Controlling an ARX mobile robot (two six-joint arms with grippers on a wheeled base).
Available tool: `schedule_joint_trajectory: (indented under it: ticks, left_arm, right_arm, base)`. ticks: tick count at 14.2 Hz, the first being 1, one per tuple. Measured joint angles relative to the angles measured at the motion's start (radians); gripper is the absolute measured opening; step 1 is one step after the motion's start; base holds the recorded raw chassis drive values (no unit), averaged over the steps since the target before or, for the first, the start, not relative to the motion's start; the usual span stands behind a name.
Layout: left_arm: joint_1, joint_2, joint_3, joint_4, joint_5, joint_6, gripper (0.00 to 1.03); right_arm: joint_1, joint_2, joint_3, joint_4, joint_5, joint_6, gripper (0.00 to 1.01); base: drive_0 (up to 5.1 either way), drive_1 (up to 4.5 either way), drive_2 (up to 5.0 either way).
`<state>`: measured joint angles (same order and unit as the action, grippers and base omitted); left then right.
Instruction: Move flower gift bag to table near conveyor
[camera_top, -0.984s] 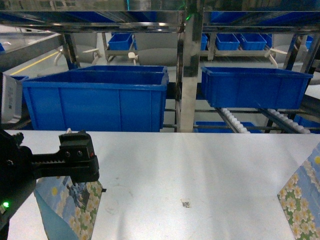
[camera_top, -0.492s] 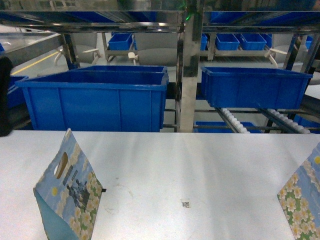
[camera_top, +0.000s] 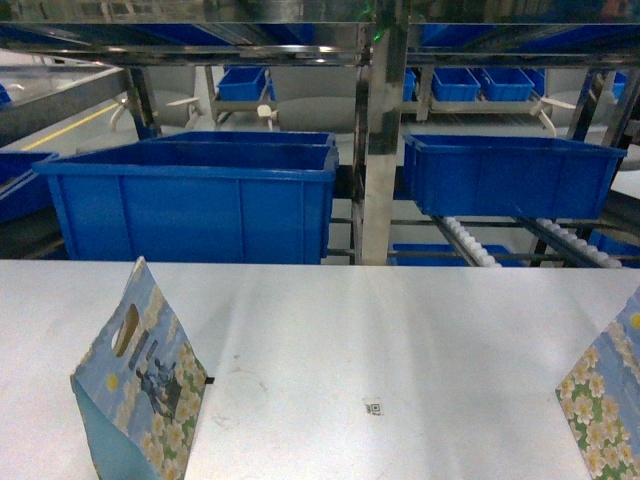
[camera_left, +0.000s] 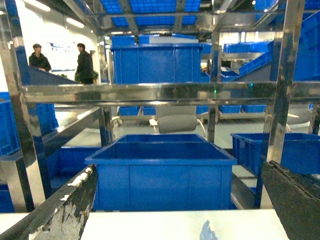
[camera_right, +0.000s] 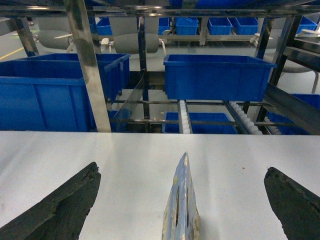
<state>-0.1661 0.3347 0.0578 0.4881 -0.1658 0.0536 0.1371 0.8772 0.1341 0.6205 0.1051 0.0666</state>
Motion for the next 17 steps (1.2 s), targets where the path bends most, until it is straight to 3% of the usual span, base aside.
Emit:
schedule_joint_trajectory:
  ticks: [3, 4, 5, 6, 7, 8, 9, 10, 11, 12, 17]
  left_arm:
    - [0.0, 0.014, 0.002, -0.037, 0.002, 0.005, 0.97]
    - [0.011, -0.019, 0.034, -0.194, 0.016, -0.013, 0.87]
    - [0.037, -0.05, 0.04, -0.298, 0.033, -0.031, 0.73]
    - [0.138, -0.08, 0.025, -0.322, 0.139, -0.042, 0.55]
    - [0.174, -0.097, 0.017, -0.328, 0.147, -0.049, 0.41]
    - [0.168, -0.114, 0.012, -0.331, 0.166, -0.049, 0.31]
    - [0.163, -0.133, 0.0, -0.342, 0.165, -0.049, 0.13]
    - [0.164, -0.144, -0.008, -0.352, 0.165, -0.051, 0.01]
    - [0.164, -0.209, -0.009, -0.439, 0.163, -0.053, 0.02]
    - [0.165, -0.294, -0.026, -0.5, 0.166, -0.053, 0.02]
    - [0.165, -0.324, -0.042, -0.492, 0.165, -0.053, 0.02]
  right_arm:
    - [0.0, 0.0, 0.0, 0.0, 0.0, 0.0, 0.98]
    - [0.0, 0.0, 0.0, 0.001, 0.0, 0.0, 0.98]
    - [-0.005, 0.06, -0.047, 0.207, 0.014, -0.03, 0.86]
    - [-0.027, 0.026, -0.107, 0.203, 0.002, -0.049, 0.68]
    - [-0.042, -0.044, -0.114, 0.165, -0.008, -0.056, 0.55]
    - [-0.063, -0.094, -0.114, 0.135, -0.038, -0.059, 0.44]
    - [-0.139, -0.166, -0.119, 0.068, -0.094, -0.06, 0.26]
    - [-0.143, -0.214, -0.12, 0.021, -0.101, -0.061, 0.12]
    - [-0.137, -0.274, -0.121, -0.029, -0.106, -0.064, 0.02]
    - [-0.137, -0.321, -0.121, -0.074, -0.105, -0.065, 0.02]
    - [-0.137, -0.509, -0.121, -0.246, -0.106, -0.065, 0.02]
  base:
    - [0.0, 0.0, 0.0]
    - [0.0, 0.0, 0.0]
    - [0.0, 0.0, 0.0]
    - [0.0, 0.0, 0.0]
    - [0.0, 0.0, 0.0]
    - [0.0, 0.0, 0.0]
    - [0.0, 0.0, 0.0]
    - [0.0, 0.0, 0.0]
    - [0.0, 0.0, 0.0]
    - [0.0, 0.0, 0.0]
    - [0.0, 0.0, 0.0]
